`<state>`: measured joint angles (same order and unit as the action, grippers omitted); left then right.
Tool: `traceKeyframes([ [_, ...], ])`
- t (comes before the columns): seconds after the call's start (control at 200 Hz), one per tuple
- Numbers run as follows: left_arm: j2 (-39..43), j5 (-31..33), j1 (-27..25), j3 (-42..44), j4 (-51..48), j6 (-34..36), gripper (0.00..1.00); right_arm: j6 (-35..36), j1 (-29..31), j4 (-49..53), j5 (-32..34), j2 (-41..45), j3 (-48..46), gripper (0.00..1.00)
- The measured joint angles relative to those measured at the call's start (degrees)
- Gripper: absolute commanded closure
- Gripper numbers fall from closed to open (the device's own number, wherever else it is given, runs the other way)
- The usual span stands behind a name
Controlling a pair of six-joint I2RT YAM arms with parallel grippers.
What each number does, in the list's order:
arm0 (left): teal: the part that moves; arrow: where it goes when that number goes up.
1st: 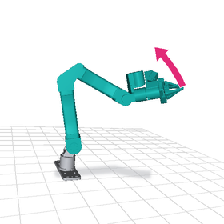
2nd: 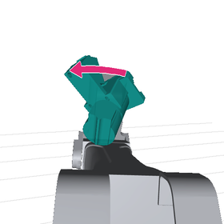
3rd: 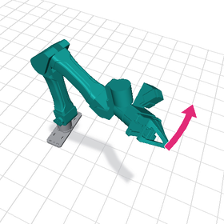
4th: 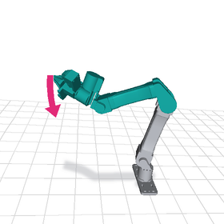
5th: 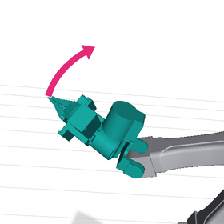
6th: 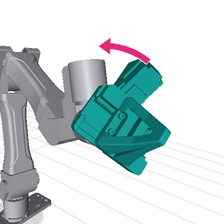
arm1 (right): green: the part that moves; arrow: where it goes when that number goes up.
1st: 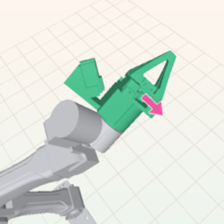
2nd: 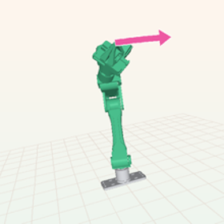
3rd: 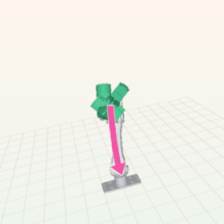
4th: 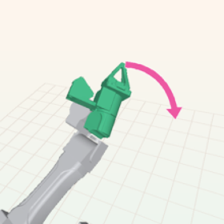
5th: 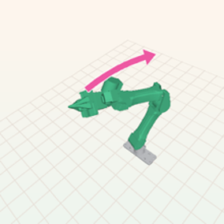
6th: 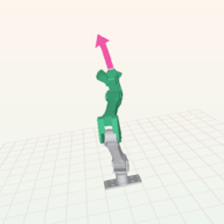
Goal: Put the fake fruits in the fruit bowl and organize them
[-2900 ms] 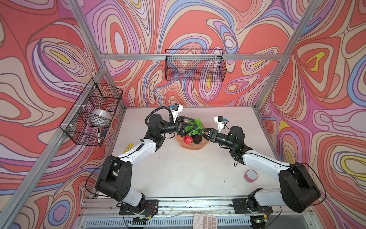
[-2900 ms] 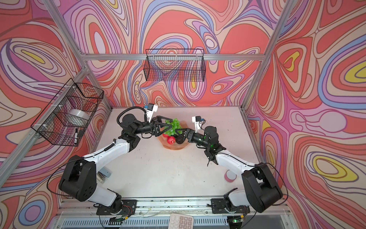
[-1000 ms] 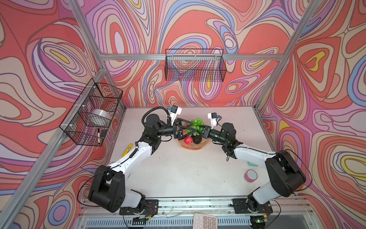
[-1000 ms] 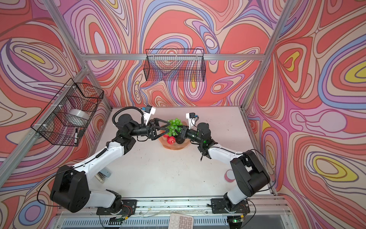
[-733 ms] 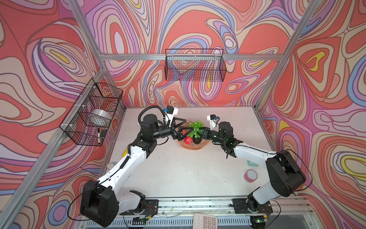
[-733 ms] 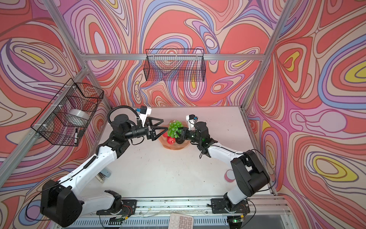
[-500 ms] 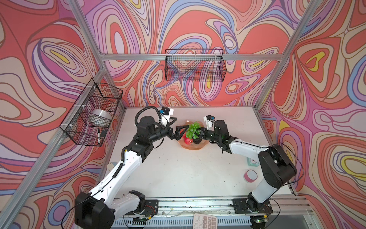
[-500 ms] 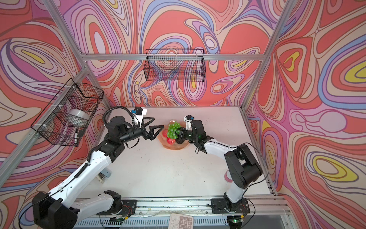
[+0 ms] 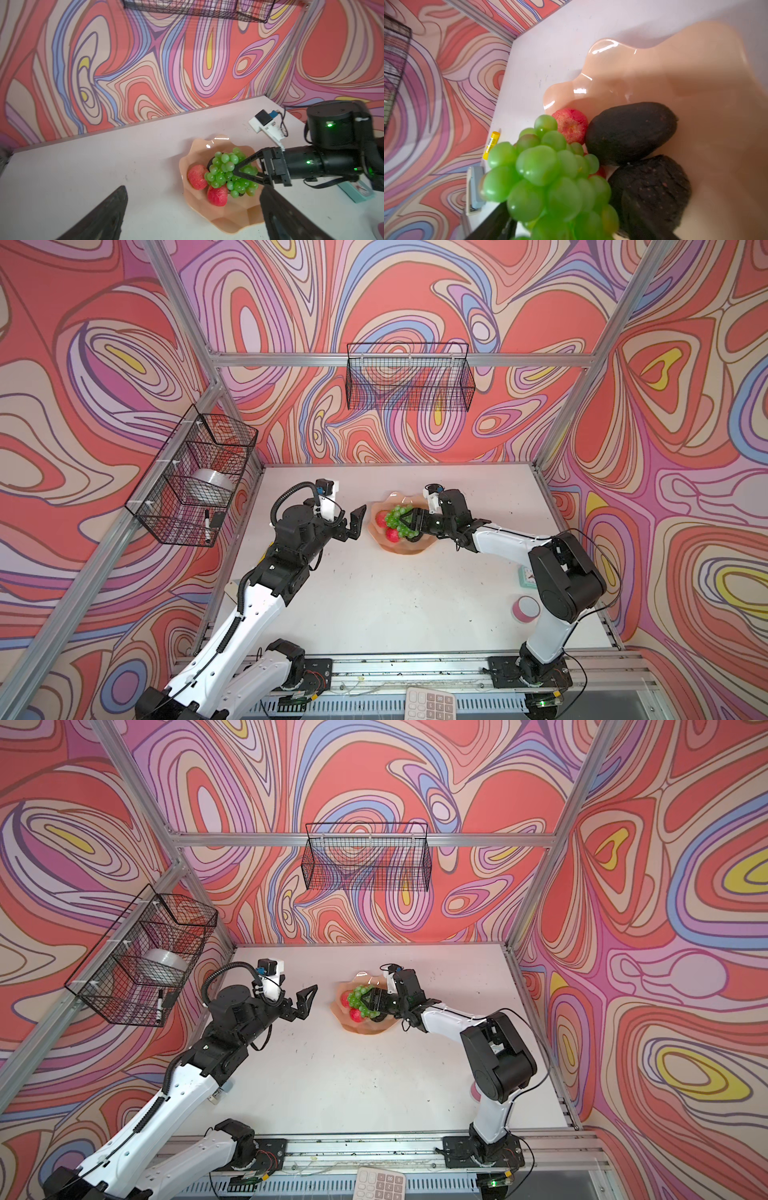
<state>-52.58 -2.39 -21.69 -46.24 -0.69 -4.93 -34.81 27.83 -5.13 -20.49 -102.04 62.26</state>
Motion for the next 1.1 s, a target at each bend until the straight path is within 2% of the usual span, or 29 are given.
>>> traceKeyframes([
  [0.185, 3.67, 8.37, 0.98, 5.97, 0.68, 0.15, 0.00, 3.91, -0.15, 8.76, 4.57, 4.48, 2.19, 0.02],
  [0.426, 9.70, 15.13, 5.49, 17.29, 5.29, -1.29, 0.00, 8.72, -2.93, 16.15, 9.62, 14.21, 1.18, 0.02],
  [0.531, 11.67, 18.51, 6.14, 25.68, 10.54, -1.25, 0.00, 12.22, -6.21, 16.17, 12.74, 20.48, -1.92, 0.02],
  [0.631, 9.62, 20.35, 7.32, 33.03, 16.50, -1.22, 0.00, 15.39, -11.69, 13.42, 15.50, 24.72, -6.16, 0.02],
  [0.786, 3.43, 19.71, 11.26, 38.69, 24.55, -1.20, 0.00, 18.86, -19.32, 7.45, 20.52, 25.29, -13.64, 0.02],
  [0.936, -2.34, 15.23, 16.13, 39.89, 32.50, -1.22, 0.00, 22.25, -20.57, -0.42, 25.24, 25.29, -21.73, 0.02],
  [1.102, -10.91, 10.84, 17.68, 38.16, 40.13, -0.63, 0.00, 25.44, -22.58, -10.58, 28.94, 24.65, -27.76, 0.02],
])
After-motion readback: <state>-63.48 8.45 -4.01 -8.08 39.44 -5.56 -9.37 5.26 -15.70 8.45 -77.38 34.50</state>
